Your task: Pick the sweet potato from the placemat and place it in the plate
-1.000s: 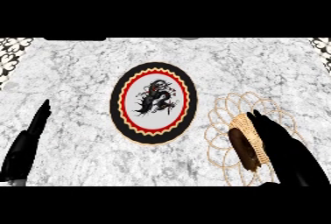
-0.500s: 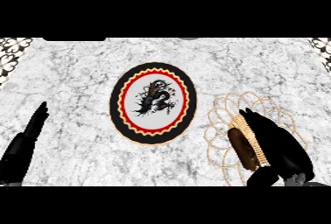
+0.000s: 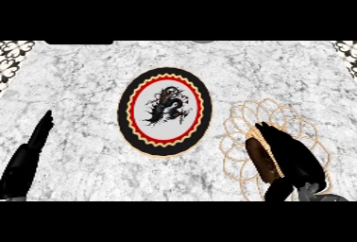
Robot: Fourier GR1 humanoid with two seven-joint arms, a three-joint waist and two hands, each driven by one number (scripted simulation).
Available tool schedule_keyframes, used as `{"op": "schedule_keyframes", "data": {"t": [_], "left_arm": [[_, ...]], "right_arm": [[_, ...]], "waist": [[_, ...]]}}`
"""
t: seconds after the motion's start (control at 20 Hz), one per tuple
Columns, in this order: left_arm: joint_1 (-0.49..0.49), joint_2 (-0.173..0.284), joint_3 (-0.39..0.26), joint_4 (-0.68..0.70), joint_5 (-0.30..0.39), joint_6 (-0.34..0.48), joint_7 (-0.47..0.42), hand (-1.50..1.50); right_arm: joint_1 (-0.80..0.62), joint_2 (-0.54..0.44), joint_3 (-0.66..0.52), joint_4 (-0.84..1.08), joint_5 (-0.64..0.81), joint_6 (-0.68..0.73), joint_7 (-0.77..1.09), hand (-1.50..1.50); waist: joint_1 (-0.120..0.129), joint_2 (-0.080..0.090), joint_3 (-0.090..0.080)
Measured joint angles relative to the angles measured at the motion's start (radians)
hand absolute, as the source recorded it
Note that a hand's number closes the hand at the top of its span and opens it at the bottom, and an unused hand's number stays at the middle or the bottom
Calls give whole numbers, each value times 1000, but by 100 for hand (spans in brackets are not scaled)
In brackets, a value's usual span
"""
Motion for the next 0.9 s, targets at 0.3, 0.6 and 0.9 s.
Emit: {"op": "schedule_keyframes", "data": {"t": [0.3, 0.6, 0.9], "left_arm": [[-5, -38, 37, -3, -41, -32, 6, 0], [-17, -65, 59, 2, -78, -47, 11, 0], [5, -105, 79, -18, -115, -62, 6, 0]], "right_arm": [[-4, 34, -31, 88, 46, -28, -79, -150], [-18, 55, -58, 151, 61, -62, -177, 150], [-16, 61, -88, 161, 93, -83, -253, 150]], "waist": [[0, 0, 0], [-1, -2, -2], [0, -4, -3]]}}
